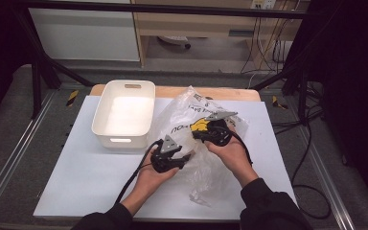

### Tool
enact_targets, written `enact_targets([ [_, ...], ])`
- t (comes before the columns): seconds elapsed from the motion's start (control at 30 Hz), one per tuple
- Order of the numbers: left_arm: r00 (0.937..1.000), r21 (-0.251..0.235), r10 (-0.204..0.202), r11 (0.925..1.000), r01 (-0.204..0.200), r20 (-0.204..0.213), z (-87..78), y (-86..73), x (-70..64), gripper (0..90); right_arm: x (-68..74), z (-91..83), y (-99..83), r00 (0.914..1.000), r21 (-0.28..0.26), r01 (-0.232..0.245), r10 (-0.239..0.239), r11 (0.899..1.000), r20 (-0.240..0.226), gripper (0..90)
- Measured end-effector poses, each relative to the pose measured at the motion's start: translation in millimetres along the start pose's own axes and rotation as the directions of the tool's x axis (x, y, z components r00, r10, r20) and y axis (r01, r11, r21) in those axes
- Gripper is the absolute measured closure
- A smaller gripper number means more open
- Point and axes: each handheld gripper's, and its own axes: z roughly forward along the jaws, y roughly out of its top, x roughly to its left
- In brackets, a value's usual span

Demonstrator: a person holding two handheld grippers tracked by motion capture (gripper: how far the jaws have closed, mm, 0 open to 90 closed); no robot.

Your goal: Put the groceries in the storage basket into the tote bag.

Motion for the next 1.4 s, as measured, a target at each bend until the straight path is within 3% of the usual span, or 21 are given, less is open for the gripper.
enact_targets([
  [0.37, 0.9995, -0.060, -0.030, 0.9977, 0.030, 0.006, -52.2, -1.7, 4.7, 49.6, 8.4, 7.3, -14.2, 0.9999, 0.016, -0.002, 0.002, 1.000, -0.012, 90.0],
  [0.73, 0.9979, -0.120, -0.041, 0.9922, 0.035, -0.049, -93.2, -6.3, 16.9, 44.1, 19.9, 16.4, -41.0, 0.9996, 0.056, 0.005, -0.003, 0.998, -0.027, 90.0],
  [0.97, 0.9927, -0.151, -0.066, 0.9872, 0.050, -0.101, -108.8, -15.7, 23.9, 40.0, 25.7, 19.8, -53.3, 0.9996, 0.074, 0.011, -0.009, 0.997, -0.028, 90.0],
  [1.13, 0.9856, -0.153, -0.041, 0.9880, 0.016, -0.164, -115.3, -22.2, 24.0, 38.9, 28.9, 19.8, -55.6, 0.9996, 0.072, 0.025, -0.024, 0.997, -0.016, 88.9],
  [1.27, 0.9820, -0.137, -0.041, 0.9904, 0.015, -0.184, -112.6, -30.3, 25.5, 37.3, 30.9, 21.4, -58.8, 0.9994, 0.071, 0.034, -0.034, 0.997, -0.005, 85.3],
  [1.4, 0.9824, -0.127, -0.043, 0.9917, 0.020, -0.182, -109.7, -36.1, 24.9, 35.1, 32.6, 21.9, -61.8, 0.9988, 0.068, 0.048, -0.048, 0.997, 0.011, 78.9],
])
